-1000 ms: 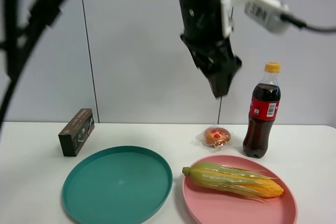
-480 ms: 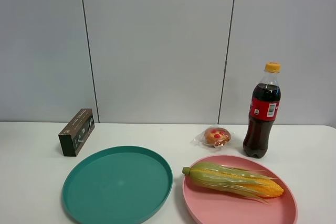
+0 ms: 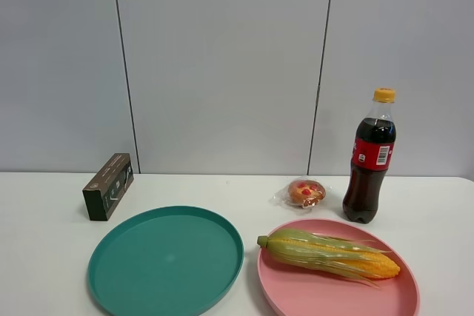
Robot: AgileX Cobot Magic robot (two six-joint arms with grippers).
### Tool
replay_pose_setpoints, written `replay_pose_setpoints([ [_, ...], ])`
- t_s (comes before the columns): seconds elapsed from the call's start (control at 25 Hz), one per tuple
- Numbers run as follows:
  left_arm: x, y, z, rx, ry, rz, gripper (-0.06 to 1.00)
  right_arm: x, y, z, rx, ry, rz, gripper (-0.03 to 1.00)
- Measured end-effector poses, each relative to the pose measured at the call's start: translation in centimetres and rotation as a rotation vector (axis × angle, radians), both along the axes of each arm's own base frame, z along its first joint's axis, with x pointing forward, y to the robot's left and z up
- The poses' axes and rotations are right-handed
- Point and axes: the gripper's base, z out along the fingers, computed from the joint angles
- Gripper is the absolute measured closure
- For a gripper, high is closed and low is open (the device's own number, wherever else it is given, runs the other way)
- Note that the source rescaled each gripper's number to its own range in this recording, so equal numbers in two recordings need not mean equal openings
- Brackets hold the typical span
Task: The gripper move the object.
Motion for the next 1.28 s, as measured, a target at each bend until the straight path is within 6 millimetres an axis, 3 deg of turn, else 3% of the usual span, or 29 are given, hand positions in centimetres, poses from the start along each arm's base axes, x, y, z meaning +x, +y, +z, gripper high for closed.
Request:
replay_pose_setpoints([
  [0.12,-3.7,-0.2,-2.3,-0.055,-0.01,0.014,-0.05,0.0,0.0,0.0,0.0,0.0,0.0,-0.03],
  [0.16,-6.0,-0.3,-4.1,-0.067,-0.018,0.014,-0.05,0.0,0.0,0.0,0.0,0.0,0.0,-0.03],
  [0.24,-8.6,-0.5,-5.6,-0.069,-0.058,0.015,-0.05,0.0,0.0,0.0,0.0,0.0,0.0,-0.03],
  [0.44,-13.2,-0.8,-9.4,-0.103,-0.148,0.039,-0.05,0.0,0.0,0.0,0.0,0.0,0.0,-0.03],
  [0.64,-16.2,-1.0,-12.1,-0.109,-0.248,0.04,-0.05,0.0,0.0,0.0,0.0,0.0,0.0,-0.03],
  [0.8,-16.9,-1.0,-13.5,-0.122,-0.271,0.047,-0.05,0.0,0.0,0.0,0.0,0.0,0.0,-0.03],
  [1.0,-15.8,-1.2,-15.5,-0.155,-0.204,0.05,-0.05,0.0,0.0,0.0,0.0,0.0,0.0,-0.03],
  [1.28,-14.6,-1.0,-15.8,-0.173,-0.292,0.066,-0.05,0.0,0.0,0.0,-0.001,0.0,-0.001,-0.03],
])
